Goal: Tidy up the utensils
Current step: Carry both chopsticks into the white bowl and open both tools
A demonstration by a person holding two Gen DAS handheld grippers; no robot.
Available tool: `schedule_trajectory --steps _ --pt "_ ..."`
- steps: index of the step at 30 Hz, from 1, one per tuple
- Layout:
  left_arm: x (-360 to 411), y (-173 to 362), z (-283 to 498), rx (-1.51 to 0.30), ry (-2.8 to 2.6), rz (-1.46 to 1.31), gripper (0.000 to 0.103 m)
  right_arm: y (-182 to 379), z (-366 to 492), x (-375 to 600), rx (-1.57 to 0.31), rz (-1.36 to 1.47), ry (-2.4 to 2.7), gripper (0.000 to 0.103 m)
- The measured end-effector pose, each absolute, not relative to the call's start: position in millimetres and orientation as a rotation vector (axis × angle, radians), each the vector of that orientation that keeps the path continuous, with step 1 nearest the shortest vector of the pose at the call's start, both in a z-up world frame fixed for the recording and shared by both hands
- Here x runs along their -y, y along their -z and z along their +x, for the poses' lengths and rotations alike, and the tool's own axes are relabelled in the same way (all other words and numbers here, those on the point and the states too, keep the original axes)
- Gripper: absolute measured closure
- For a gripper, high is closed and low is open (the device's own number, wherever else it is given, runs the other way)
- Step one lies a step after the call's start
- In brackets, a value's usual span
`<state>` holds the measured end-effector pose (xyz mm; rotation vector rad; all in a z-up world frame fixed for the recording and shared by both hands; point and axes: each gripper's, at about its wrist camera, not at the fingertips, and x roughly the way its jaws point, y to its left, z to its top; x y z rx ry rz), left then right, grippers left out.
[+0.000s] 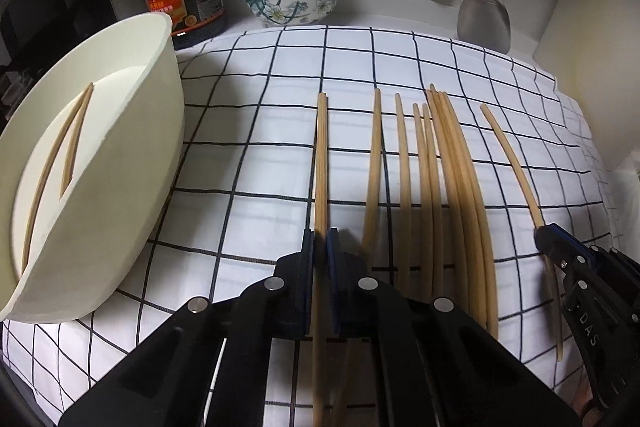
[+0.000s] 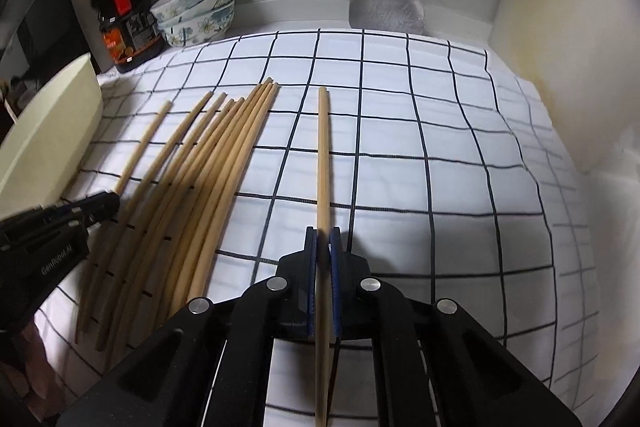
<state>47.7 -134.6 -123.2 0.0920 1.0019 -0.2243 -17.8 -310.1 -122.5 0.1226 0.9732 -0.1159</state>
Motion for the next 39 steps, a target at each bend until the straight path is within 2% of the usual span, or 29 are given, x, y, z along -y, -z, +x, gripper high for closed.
schedule_trajectory --steps 11,17,22,30,39 --pt "111.5 56.9 35.6 -0.974 0.326 0.029 0.096 54.7 -26.2 286.1 -0.89 0.181 0.077 0.097" --pt "58.7 10.5 44.0 -0.903 0.286 -0.025 0.096 16.2 -8.8 239.2 -0.841 0.171 -0.009 0.097" --pt "-4.9 -8.4 59.6 -0.865 0.191 -0.046 0.096 0.5 22.8 180.6 -0.822 0.153 -0.118 0.097" --pt "-91.8 8.7 96.4 -0.905 0.066 -0.051 0.096 16.3 75.9 79.8 -0.873 0.13 -0.282 0.097" --pt "-119.0 47.6 119.5 -0.977 0.065 -0.051 0.096 57.0 113.2 24.1 -1.002 0.101 -0.302 0.097"
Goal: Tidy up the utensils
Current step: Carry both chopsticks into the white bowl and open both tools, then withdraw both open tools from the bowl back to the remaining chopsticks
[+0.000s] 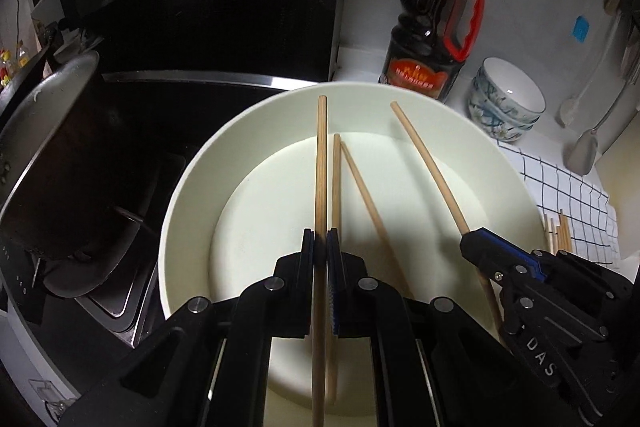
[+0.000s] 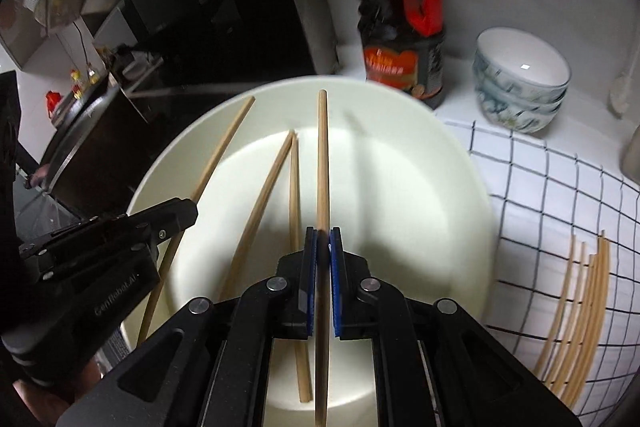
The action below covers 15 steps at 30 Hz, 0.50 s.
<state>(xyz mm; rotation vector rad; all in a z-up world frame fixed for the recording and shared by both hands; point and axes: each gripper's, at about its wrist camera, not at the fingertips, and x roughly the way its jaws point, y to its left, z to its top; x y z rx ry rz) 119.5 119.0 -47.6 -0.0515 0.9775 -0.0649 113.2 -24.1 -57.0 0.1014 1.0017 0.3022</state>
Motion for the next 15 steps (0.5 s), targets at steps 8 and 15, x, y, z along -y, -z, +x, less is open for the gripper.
schedule_trajectory --steps 8,15 --pt "-125.4 66.6 128.0 -1.023 0.059 -0.046 0.095 66.0 117.1 16.8 -1.029 0.084 -0.274 0.097" --pt "-137.3 63.4 119.5 -1.01 -0.017 -0.057 0.045 57.7 112.0 23.7 -1.005 0.063 -0.24 0.089"
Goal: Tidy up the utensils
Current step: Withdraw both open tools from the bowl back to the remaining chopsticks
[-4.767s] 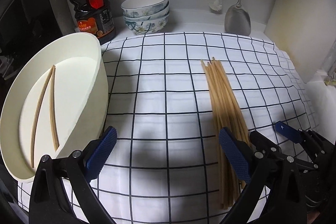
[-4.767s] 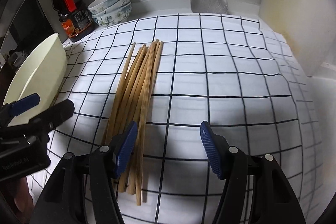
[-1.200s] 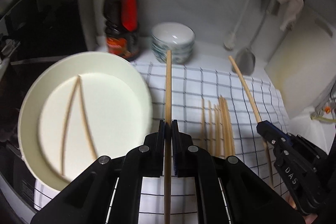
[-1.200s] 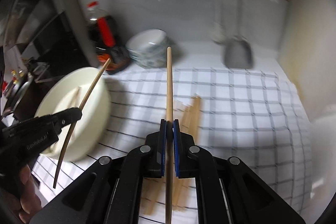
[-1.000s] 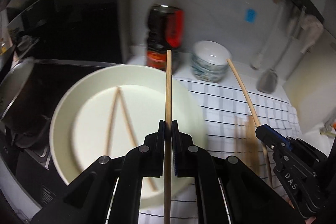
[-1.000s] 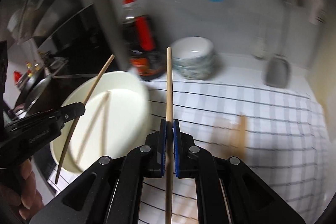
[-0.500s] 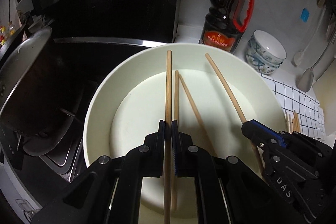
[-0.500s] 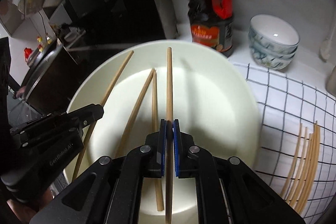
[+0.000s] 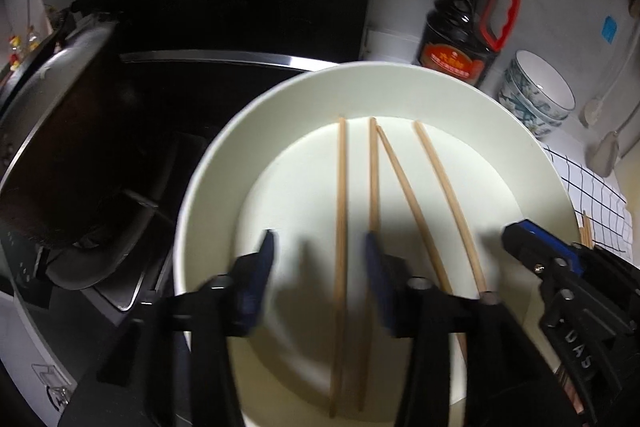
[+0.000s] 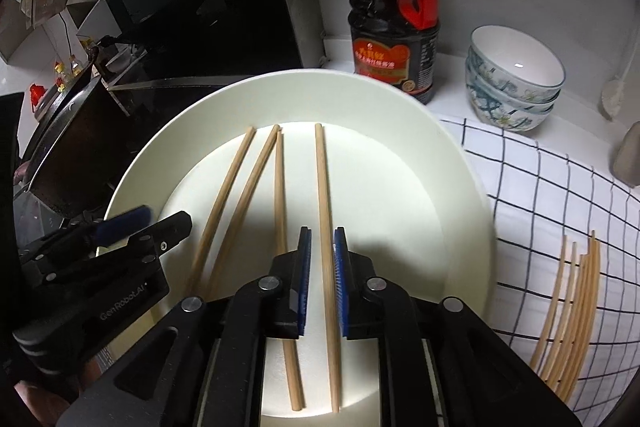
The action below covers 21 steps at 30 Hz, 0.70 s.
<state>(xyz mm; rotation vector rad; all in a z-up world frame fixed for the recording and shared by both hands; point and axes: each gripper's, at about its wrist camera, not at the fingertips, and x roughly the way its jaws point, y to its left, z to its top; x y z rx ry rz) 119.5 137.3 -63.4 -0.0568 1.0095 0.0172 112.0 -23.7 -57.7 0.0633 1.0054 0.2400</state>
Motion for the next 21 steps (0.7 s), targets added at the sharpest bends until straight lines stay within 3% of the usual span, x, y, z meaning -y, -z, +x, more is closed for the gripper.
schedule_trajectory --steps 1,8,13,21 --pt "-138.5 61.2 118.0 -1.001 -0.025 -0.059 0.039 55.9 110.1 25.3 -1.0 0.064 -0.239 0.088" --pt "-139.3 47.2 105.3 -0.974 -0.035 -0.057 0.035 46.5 98.9 33.9 -0.981 0.074 -0.23 0.083" --pt "-133.3 39.8 93.1 -0.965 -0.031 -0.048 0.03 36.0 85.7 42.3 -0.966 0.08 -0.222 0.072" --pt "-119.7 26.3 76.9 -0.954 -0.035 -0.041 0.026 21.1 60.0 60.2 -0.947 0.087 -0.21 0.063"
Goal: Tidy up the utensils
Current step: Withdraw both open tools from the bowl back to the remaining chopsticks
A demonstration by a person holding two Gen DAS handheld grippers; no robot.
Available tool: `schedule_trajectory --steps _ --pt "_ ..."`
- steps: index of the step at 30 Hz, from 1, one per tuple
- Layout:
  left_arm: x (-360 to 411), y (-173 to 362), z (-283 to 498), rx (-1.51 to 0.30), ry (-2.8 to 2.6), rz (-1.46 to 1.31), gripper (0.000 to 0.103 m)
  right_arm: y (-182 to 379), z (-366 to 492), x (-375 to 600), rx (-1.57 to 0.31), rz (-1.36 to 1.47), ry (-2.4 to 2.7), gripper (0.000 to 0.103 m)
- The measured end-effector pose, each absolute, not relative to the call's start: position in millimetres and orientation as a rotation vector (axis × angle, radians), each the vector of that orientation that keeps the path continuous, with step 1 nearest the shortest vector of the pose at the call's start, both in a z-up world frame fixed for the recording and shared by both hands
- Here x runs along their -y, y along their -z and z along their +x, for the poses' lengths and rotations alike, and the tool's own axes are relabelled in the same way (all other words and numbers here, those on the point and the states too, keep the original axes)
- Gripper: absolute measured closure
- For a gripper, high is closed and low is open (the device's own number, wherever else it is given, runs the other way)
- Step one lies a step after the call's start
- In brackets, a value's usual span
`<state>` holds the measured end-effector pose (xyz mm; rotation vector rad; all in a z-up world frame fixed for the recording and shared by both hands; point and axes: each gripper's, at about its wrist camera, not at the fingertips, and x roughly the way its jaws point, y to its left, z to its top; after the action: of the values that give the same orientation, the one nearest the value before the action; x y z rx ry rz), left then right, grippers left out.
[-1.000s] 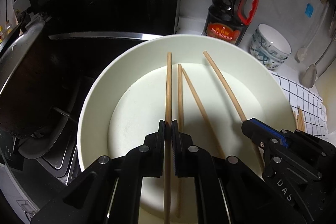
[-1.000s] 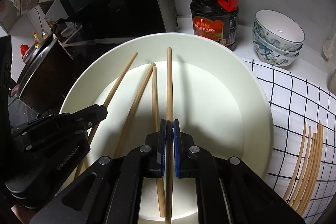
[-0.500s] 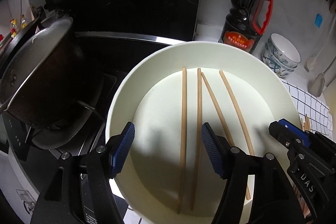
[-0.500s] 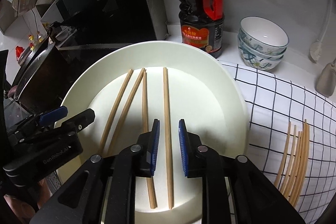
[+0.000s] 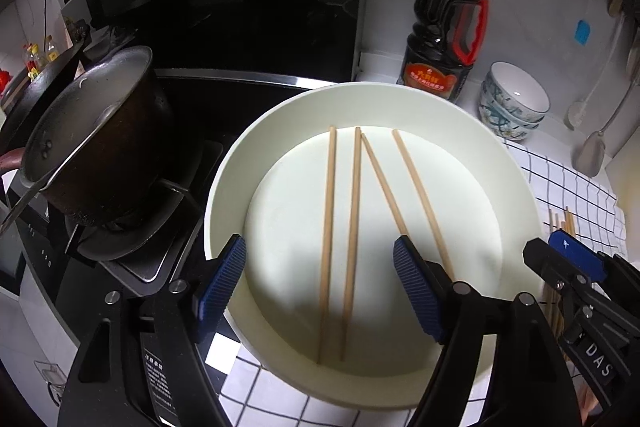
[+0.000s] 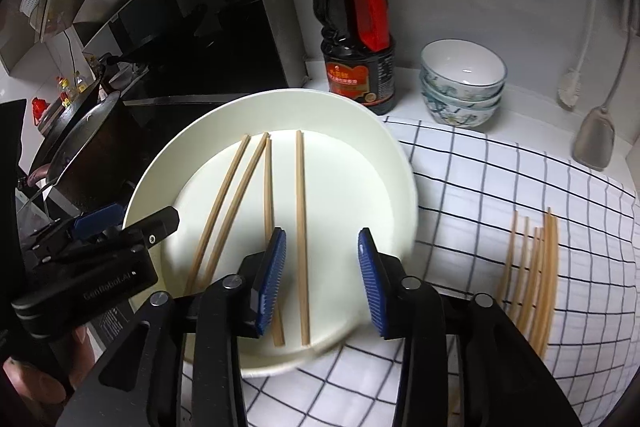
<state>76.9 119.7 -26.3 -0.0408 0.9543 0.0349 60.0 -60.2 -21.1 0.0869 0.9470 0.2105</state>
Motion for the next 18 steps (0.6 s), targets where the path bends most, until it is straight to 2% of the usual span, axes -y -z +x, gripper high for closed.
schedule_trajectory --steps 10,18 --pt "-75.2 17.4 53.1 -0.935 0.045 -0.014 0.021 13.8 19.8 106.1 -0.925 0.105 -0.148 0.048" --pt "-14.0 17.6 39.3 -0.925 0.185 0.025 0.02 21.4 -13.8 166.9 -0.947 0.148 -0.02 0.047"
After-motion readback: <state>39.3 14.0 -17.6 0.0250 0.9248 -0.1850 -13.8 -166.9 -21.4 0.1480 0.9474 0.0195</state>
